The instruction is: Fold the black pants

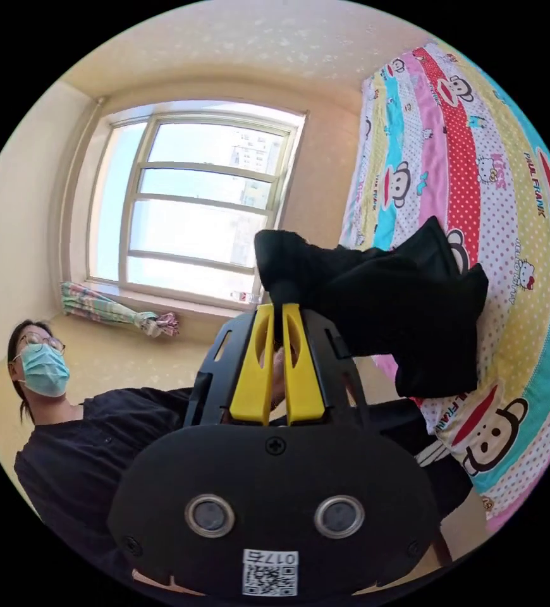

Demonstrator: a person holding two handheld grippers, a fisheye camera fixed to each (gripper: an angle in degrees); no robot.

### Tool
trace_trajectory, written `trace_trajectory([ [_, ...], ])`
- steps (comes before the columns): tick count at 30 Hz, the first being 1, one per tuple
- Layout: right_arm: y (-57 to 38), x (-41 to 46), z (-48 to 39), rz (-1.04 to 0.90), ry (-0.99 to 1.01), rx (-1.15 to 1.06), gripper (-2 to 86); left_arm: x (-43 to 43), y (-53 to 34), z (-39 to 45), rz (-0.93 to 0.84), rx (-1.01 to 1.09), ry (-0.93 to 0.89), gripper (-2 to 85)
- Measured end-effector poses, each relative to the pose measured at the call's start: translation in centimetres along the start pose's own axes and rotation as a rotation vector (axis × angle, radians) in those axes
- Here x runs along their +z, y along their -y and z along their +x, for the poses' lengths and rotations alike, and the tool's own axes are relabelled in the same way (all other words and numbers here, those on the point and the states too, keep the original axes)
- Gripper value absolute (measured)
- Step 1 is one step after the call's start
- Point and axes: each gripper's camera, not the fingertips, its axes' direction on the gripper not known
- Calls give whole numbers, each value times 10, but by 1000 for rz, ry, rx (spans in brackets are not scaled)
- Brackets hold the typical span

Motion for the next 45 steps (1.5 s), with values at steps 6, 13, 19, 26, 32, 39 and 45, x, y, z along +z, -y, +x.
trace_trajectory([
  [6, -35, -52, -130, 39, 152, -341, 25, -11, -69, 24, 94, 307, -154, 47],
  [13, -86, -123, -283, 149, 374, -709, 24, -97, -155, 125, 342, 662, -340, 39],
  [19, -146, -196, -405, 271, 367, -993, 22, -205, -279, 263, 682, 1086, -435, 37],
  [26, -189, -258, -507, 407, 330, -1211, 19, -277, -391, 365, 930, 1364, -702, 37],
  [32, -185, -281, -539, 549, 239, -1272, 19, -281, -433, 384, 1073, 1386, -719, 38],
  [39, -47, -295, -469, 774, 60, -903, 20, -248, -377, 440, 1123, 1343, -473, 37],
  [45, 252, -343, -405, 811, -683, -530, 26, -184, -78, 596, 662, 996, -87, 50],
])
